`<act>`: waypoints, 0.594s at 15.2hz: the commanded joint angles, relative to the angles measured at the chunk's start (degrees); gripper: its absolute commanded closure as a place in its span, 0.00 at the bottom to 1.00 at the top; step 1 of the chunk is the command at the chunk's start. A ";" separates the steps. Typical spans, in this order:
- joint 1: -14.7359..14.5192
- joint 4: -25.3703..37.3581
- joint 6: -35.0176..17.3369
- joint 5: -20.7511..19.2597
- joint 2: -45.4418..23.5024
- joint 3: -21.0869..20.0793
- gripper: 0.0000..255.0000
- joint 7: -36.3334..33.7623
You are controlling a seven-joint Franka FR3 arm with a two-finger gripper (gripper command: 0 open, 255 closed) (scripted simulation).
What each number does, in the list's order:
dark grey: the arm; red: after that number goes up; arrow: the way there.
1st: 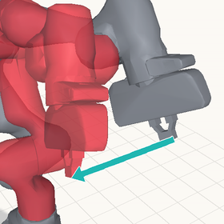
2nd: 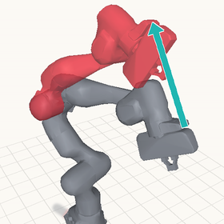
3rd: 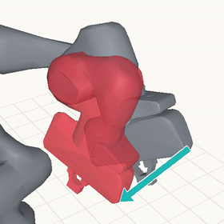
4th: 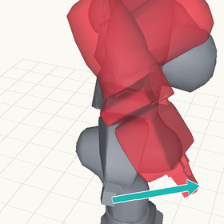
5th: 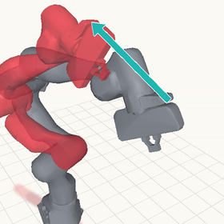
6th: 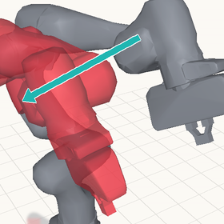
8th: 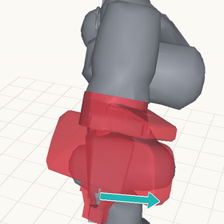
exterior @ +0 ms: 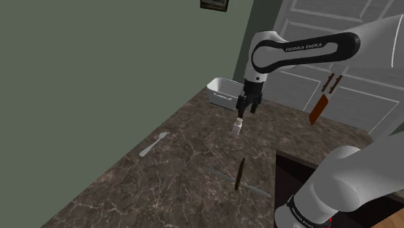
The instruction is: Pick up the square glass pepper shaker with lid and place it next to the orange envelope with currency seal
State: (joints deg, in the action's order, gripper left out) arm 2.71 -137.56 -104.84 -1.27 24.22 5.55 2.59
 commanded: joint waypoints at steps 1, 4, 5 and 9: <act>0.32 0.97 -3.12 -1.02 -4.35 0.65 0.00 1.30; 0.71 3.31 -6.85 -2.25 -10.82 1.44 0.00 2.89; 0.85 4.23 -7.99 -2.62 -13.01 1.68 0.00 3.40; 1.43 8.64 -11.99 -3.92 -21.85 2.51 0.00 5.29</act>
State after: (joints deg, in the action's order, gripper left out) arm 4.22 -130.11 -116.12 -4.94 4.35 8.13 7.80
